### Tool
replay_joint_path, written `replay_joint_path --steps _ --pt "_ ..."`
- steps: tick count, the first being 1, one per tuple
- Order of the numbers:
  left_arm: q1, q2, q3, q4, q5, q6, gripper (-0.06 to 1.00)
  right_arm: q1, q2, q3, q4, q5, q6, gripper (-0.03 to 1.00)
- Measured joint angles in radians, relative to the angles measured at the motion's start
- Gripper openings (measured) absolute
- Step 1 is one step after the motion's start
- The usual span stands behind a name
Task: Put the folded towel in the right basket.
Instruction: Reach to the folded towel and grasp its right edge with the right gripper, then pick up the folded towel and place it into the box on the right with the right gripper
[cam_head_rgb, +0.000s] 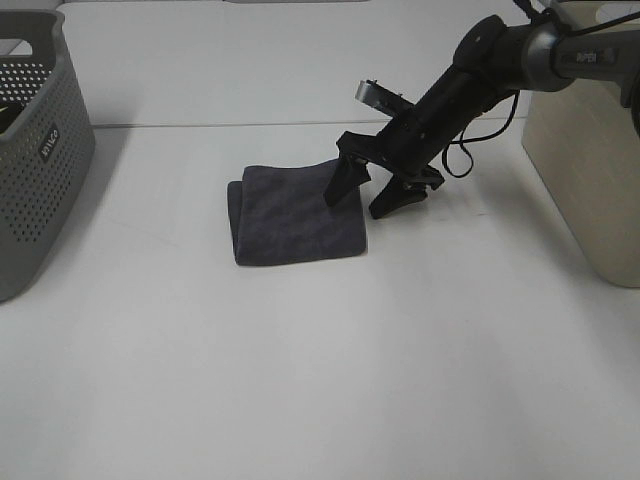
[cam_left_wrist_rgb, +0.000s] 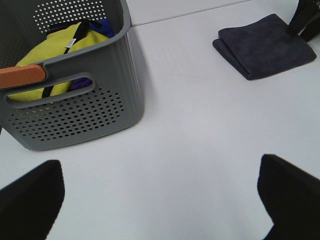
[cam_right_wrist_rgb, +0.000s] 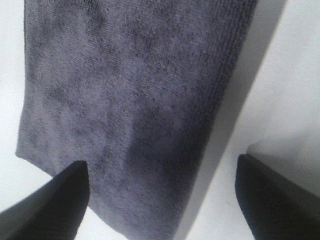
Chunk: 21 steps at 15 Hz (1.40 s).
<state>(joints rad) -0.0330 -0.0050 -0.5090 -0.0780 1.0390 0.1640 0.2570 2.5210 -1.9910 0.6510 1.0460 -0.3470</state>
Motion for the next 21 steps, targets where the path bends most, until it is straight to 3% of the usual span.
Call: replay_joint_path --steps 2,4,5,7,8,9,15,21 --pt "0.0 0.0 0.0 0.0 0.0 0.0 0.99 0.0 0.022 -0.001 0.096 -0.004 -0.034 0.72" --pt "0.0 0.0 0.0 0.0 0.0 0.0 0.99 0.0 0.039 -0.001 0.147 -0.022 -0.056 0.61" --pt "0.0 0.0 0.0 0.0 0.0 0.0 0.99 0.0 0.041 -0.001 0.148 -0.031 -0.06 0.51" --pt "0.0 0.0 0.0 0.0 0.0 0.0 0.99 0.0 0.041 -0.001 0.15 -0.047 -0.068 0.19" --pt "0.0 0.0 0.0 0.0 0.0 0.0 0.99 0.0 0.041 -0.001 0.151 -0.047 -0.068 0.09" --pt "0.0 0.0 0.0 0.0 0.0 0.0 0.99 0.0 0.041 -0.001 0.152 -0.047 -0.065 0.05" --pt "0.0 0.0 0.0 0.0 0.0 0.0 0.99 0.0 -0.053 -0.019 0.125 -0.026 -0.033 0.04" --pt "0.0 0.0 0.0 0.0 0.0 0.0 0.99 0.0 -0.433 -0.024 -0.183 0.039 0.054 0.04"
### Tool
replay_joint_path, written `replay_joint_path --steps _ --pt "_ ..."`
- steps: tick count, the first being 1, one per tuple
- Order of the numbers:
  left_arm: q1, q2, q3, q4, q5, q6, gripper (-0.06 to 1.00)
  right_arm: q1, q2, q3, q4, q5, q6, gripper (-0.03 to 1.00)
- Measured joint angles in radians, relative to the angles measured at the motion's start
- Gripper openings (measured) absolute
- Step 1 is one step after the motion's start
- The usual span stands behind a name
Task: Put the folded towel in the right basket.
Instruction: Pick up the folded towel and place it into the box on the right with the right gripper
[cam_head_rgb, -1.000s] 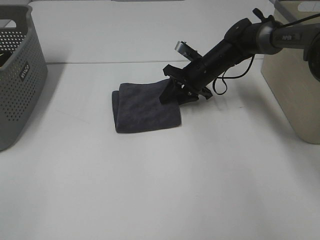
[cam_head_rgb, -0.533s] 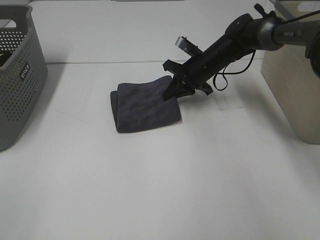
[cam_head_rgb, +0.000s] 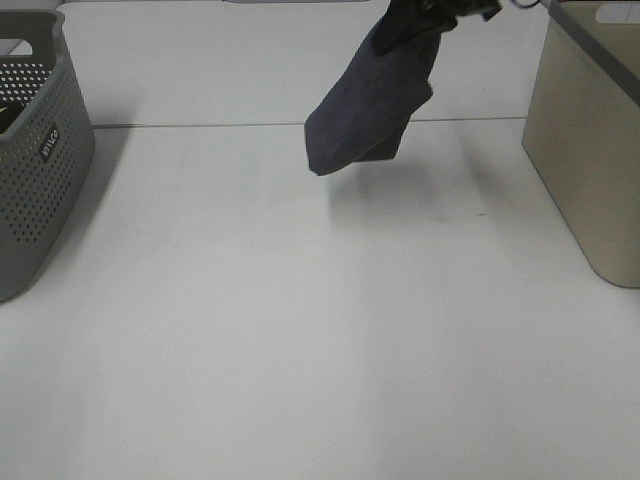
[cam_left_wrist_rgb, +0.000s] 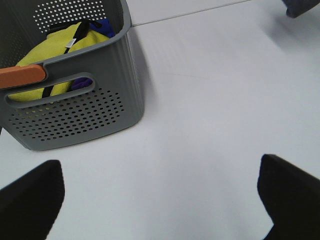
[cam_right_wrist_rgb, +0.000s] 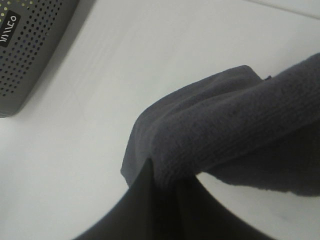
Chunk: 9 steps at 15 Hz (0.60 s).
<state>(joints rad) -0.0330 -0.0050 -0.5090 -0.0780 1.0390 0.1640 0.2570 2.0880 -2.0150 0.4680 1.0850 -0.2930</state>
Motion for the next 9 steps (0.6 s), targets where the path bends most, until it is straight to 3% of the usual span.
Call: replay_joint_path --steps 3,5,9 --pt "0.0 0.0 0.0 0.0 0.0 0.0 0.99 -0.012 -0.142 0.0 -0.194 0.032 0.078 0.04" --pt "0.0 0.0 0.0 0.0 0.0 0.0 0.99 -0.044 -0.196 0.0 -0.245 0.036 0.108 0.04" --pt "0.0 0.0 0.0 0.0 0.0 0.0 0.99 -0.291 -0.331 0.0 -0.263 0.043 0.133 0.04"
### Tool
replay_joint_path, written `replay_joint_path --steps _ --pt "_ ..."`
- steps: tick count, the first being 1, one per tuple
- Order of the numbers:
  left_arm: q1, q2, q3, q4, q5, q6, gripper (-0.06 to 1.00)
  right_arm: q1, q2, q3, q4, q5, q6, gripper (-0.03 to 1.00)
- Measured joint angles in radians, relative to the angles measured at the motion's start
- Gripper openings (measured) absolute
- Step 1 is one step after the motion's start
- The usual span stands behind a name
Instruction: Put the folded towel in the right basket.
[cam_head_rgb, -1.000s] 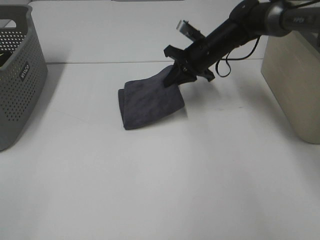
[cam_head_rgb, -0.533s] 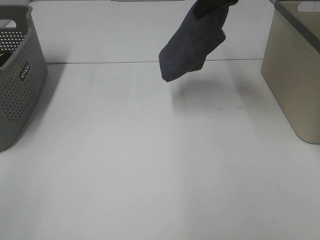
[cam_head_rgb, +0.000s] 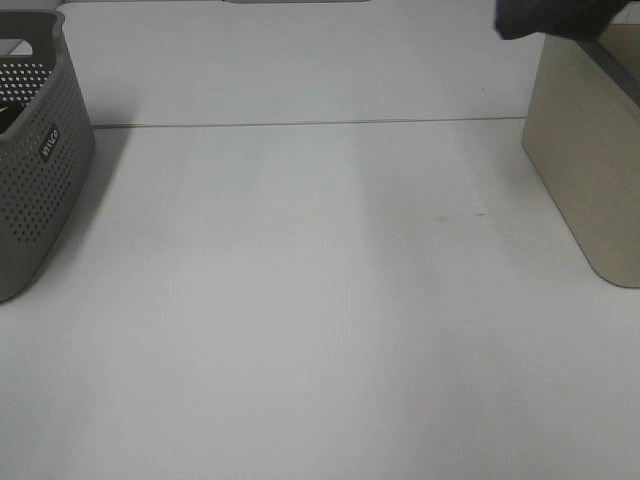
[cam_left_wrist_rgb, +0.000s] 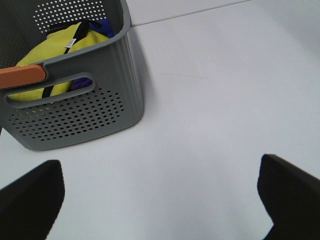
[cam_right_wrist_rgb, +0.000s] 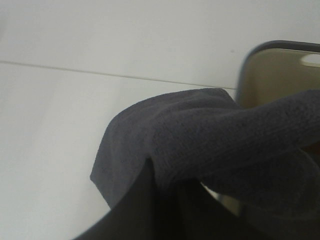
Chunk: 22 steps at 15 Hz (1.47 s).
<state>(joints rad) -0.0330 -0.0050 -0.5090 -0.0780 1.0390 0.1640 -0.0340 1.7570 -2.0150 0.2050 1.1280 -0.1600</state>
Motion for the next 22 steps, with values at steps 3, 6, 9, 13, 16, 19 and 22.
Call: replay_joint_path --steps 3,6,9,13,16,19,22 --pt "0.0 0.0 0.0 0.0 0.0 0.0 0.99 -0.156 -0.001 0.0 0.003 0.003 0.026 0.04" --pt "0.0 0.0 0.0 0.0 0.0 0.0 0.99 -0.277 0.043 0.0 -0.002 0.005 0.034 0.04" --pt "0.0 0.0 0.0 0.0 0.0 0.0 0.99 -0.278 0.134 0.0 0.0 0.006 0.036 0.06" --pt "0.0 0.0 0.0 0.0 0.0 0.0 0.99 -0.277 0.241 0.0 0.0 0.049 0.07 0.44" --pt "0.0 0.0 0.0 0.0 0.0 0.0 0.99 -0.277 0.258 0.0 0.008 0.072 0.08 0.67" --pt "0.0 0.0 0.0 0.0 0.0 0.0 0.99 -0.255 0.216 0.0 0.034 0.086 0.078 0.69" --pt "0.0 0.0 0.0 0.0 0.0 0.0 0.99 -0.153 0.152 0.0 0.022 0.088 0.077 0.69"
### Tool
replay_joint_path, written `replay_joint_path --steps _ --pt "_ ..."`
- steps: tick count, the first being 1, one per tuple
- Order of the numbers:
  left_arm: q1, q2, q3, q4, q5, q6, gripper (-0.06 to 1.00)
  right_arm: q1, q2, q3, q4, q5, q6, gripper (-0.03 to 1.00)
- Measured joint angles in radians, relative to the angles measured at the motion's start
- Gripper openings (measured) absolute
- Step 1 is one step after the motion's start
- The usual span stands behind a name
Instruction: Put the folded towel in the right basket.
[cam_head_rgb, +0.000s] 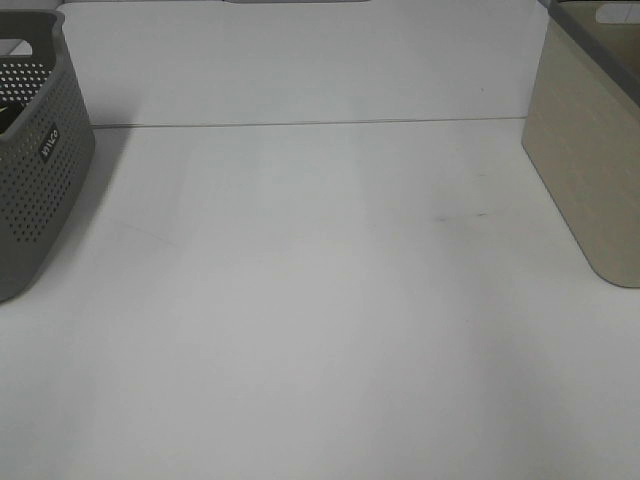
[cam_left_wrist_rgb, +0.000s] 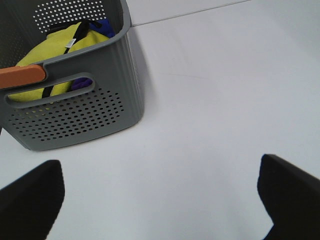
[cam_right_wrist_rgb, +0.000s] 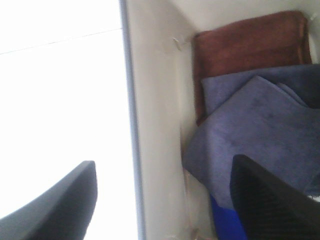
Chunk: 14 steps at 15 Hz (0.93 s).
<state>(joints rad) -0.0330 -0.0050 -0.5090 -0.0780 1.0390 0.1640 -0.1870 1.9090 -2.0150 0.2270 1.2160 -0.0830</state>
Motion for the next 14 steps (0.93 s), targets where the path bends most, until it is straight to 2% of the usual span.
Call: replay_joint_path --steps 5,8,11,12,13,14 --pt "0.0 0.0 0.0 0.0 0.0 0.0 0.99 0.191 -0.097 0.0 -0.099 0.001 0.045 0.69" --pt "0.0 0.0 0.0 0.0 0.0 0.0 0.99 0.223 -0.19 0.031 -0.102 0.001 0.061 0.69" --pt "0.0 0.0 0.0 0.0 0.0 0.0 0.99 0.223 -0.34 0.21 -0.131 0.001 0.062 0.69" --pt "0.0 0.0 0.0 0.0 0.0 0.0 0.99 0.223 -0.465 0.393 -0.146 0.001 0.075 0.69" --pt "0.0 0.0 0.0 0.0 0.0 0.0 0.99 0.223 -0.499 0.434 -0.149 0.001 0.083 0.69" --pt "0.0 0.0 0.0 0.0 0.0 0.0 0.99 0.223 -0.561 0.541 -0.152 0.0 0.083 0.69"
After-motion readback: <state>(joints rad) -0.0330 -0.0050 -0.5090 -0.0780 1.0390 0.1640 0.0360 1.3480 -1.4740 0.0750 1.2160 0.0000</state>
